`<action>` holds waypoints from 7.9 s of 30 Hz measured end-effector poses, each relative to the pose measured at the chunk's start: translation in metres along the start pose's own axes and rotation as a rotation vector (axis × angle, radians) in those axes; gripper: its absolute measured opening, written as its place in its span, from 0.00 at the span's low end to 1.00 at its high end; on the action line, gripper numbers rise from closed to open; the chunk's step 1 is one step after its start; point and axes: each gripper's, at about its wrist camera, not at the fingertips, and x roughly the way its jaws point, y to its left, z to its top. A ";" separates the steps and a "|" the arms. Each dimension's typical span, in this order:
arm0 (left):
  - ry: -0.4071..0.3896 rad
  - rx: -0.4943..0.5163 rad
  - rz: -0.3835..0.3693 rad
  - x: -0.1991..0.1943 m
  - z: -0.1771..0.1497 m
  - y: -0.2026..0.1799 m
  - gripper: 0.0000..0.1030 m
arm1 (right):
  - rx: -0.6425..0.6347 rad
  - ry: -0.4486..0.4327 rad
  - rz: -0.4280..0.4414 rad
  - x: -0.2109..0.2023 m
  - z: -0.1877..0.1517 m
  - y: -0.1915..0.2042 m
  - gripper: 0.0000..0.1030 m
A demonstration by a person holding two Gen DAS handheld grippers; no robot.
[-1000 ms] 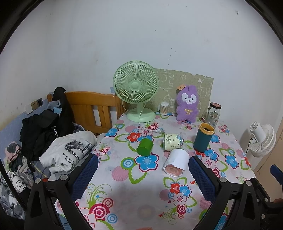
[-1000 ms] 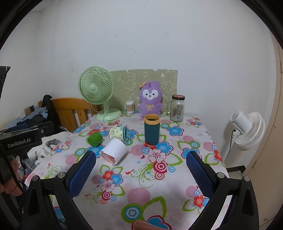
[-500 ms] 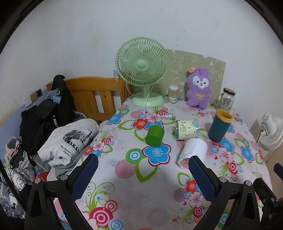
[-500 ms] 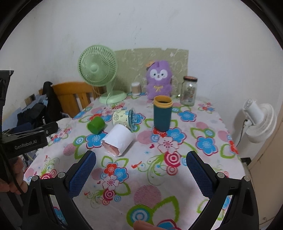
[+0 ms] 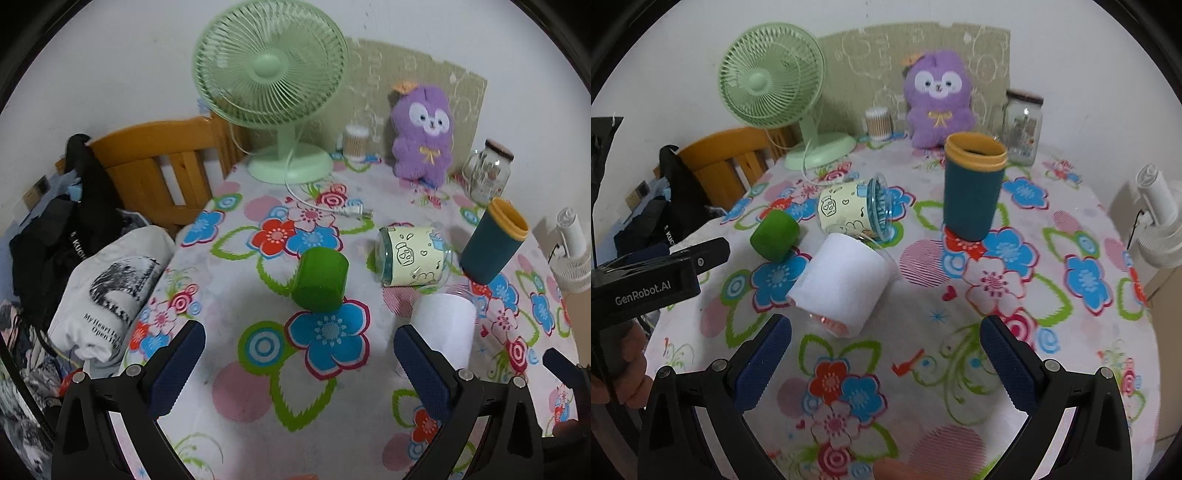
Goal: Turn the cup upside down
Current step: 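Close the right gripper around the white paper cup's body, then lift the white paper cup with the right gripper and carry it aside, then bring the left tool to the cup and grasp it with the left gripper, then rotate the left gripper to turn the cup's pink base upward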
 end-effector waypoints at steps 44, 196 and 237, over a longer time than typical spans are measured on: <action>0.118 0.083 -0.026 0.044 0.019 -0.006 1.00 | -0.070 0.074 -0.004 0.036 0.019 0.047 0.72; 0.335 0.642 -0.201 -0.091 -0.116 -0.243 0.62 | 0.099 0.078 -0.035 -0.126 -0.160 -0.190 0.98; 0.997 1.250 0.129 -0.013 -0.112 -0.284 0.70 | -0.006 0.039 0.079 -0.114 -0.167 -0.155 0.98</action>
